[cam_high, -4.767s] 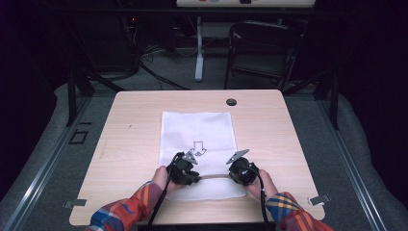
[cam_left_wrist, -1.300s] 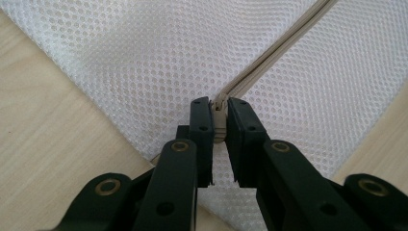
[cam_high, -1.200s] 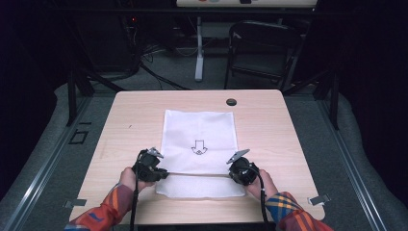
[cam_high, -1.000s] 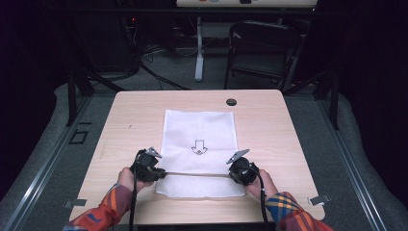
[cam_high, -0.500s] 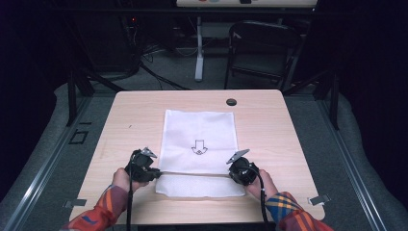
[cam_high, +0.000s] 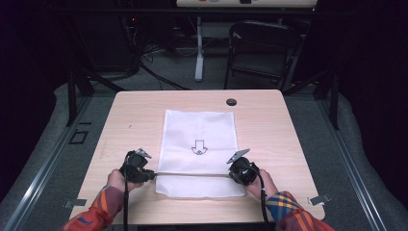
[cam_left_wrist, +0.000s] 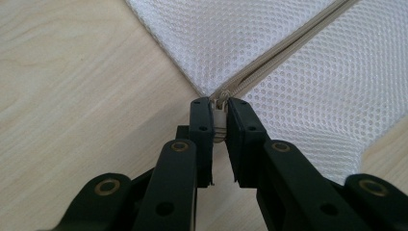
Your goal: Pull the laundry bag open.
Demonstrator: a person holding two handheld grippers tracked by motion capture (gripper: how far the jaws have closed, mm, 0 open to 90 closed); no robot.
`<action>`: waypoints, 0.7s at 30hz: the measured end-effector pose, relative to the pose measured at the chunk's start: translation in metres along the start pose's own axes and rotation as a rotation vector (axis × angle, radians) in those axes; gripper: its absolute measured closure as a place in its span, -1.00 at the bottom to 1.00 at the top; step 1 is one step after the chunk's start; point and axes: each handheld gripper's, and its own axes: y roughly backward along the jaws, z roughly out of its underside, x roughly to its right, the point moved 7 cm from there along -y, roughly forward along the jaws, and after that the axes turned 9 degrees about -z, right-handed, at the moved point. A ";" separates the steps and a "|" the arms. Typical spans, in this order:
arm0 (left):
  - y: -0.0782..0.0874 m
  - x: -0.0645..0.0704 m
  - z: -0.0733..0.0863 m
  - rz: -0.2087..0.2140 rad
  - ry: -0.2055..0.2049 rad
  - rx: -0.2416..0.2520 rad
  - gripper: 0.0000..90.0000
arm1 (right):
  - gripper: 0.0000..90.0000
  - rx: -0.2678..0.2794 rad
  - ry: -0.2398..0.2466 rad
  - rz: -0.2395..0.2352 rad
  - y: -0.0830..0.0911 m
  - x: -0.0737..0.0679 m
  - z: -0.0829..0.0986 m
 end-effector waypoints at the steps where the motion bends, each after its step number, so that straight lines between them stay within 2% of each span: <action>1: 0.000 0.000 0.000 0.005 0.002 0.001 0.80 | 1.00 -0.006 0.005 0.002 0.000 0.000 0.000; 5: -0.001 0.000 0.001 0.018 0.016 0.002 0.77 | 1.00 -0.002 0.026 0.016 0.000 -0.001 0.000; 9: 0.003 0.002 -0.002 0.045 0.027 0.022 0.47 | 0.97 -0.009 0.064 0.017 0.000 -0.002 0.000; 11: 0.005 0.003 -0.006 0.041 0.026 0.028 0.24 | 0.68 0.021 0.068 0.017 0.002 -0.003 -0.001; 13: 0.007 0.004 -0.009 0.033 0.023 0.039 0.04 | 0.45 0.019 0.092 0.035 0.006 -0.004 -0.001; 15: 0.009 0.004 -0.011 0.033 0.033 0.055 -0.12 | 0.27 0.045 0.084 0.045 0.010 -0.004 -0.003; 20: 0.018 -0.003 -0.012 0.026 0.064 0.099 -0.49 | -0.38 0.064 0.068 0.039 0.025 -0.004 -0.005; 21: 0.020 -0.005 -0.012 0.019 0.075 0.109 -0.55 | -0.46 0.065 0.057 0.042 0.029 -0.003 -0.004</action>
